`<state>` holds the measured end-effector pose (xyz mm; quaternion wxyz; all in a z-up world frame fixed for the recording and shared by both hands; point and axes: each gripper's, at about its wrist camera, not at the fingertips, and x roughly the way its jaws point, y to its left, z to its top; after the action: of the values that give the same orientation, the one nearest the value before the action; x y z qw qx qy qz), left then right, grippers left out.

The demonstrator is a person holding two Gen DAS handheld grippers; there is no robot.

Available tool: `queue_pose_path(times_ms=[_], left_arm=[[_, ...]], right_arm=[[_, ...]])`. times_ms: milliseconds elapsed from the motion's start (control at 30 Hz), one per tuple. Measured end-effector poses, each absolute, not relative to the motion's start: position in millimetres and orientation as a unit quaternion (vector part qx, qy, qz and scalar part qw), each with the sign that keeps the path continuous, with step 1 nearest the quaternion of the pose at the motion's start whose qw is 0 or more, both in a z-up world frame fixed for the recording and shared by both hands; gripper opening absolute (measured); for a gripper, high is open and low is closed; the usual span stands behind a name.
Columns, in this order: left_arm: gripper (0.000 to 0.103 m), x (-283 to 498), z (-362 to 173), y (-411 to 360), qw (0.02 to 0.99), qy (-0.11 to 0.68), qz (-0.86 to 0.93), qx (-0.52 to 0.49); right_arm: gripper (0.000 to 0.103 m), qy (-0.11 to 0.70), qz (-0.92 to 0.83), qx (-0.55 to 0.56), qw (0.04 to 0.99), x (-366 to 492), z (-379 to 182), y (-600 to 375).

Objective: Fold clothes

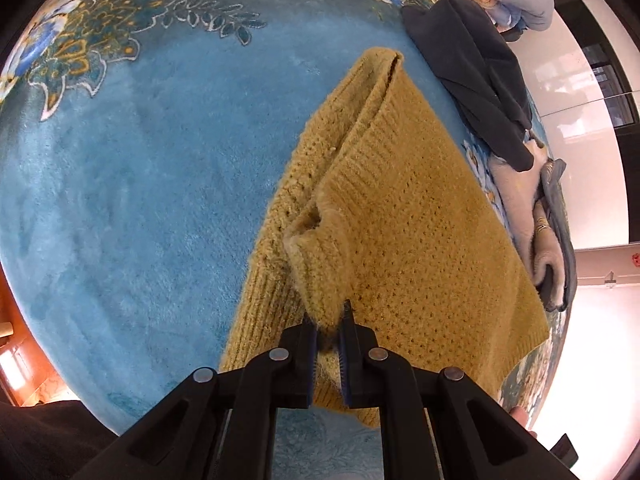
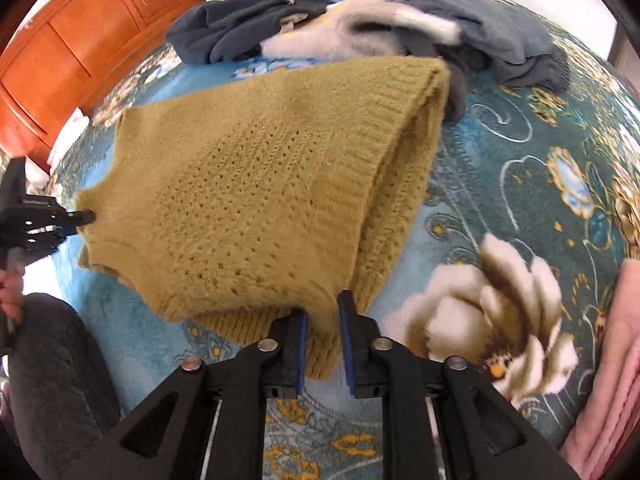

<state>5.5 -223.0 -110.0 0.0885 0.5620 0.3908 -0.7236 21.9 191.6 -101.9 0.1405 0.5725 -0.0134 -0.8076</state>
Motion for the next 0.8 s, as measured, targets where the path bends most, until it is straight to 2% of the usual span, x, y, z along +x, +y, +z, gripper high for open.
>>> queue_pose_path(times_ms=[100,167,233,367,467,500,533,567,700,800], left_arm=[[0.01,4,-113,-228,0.082,0.4,-0.72,0.562],[0.011,5,-114,-231,0.081,0.403,-0.714,0.567],[0.011,5,-114,-232,0.081,0.401,-0.713,0.57],[0.012,5,-115,-233,0.082,0.4,-0.713,0.57],[0.012,3,-120,-235,0.085,0.407,-0.707,0.572],[0.012,2,-119,-235,0.085,0.406,-0.709,0.57],[0.013,0,-118,-235,0.086,0.404,-0.712,0.568],[0.013,-1,-117,-235,0.086,0.403,-0.714,0.566],[0.01,-8,-114,-235,0.088,0.397,-0.723,0.559],[0.01,-6,-95,-232,0.069,0.389,-0.758,0.519]], right_arm=[[0.025,-0.051,-0.801,0.577,0.149,33,-100,203],[0.04,-0.121,-0.783,0.585,0.174,37,-108,208],[0.047,-0.194,-0.769,0.581,0.185,36,-118,212],[0.049,-0.342,-0.738,0.555,0.175,30,-137,220],[0.049,-0.424,-0.716,0.532,0.155,22,-144,227],[0.048,-0.436,-0.71,0.534,0.14,21,-145,228],[0.039,-0.444,-0.701,0.544,0.124,17,-148,227],[0.017,-0.451,-0.689,0.558,0.108,13,-152,226],[0.014,-0.467,-0.665,0.578,0.078,-11,-146,224],[0.013,-0.43,-0.71,0.544,0.123,-37,-102,219]])
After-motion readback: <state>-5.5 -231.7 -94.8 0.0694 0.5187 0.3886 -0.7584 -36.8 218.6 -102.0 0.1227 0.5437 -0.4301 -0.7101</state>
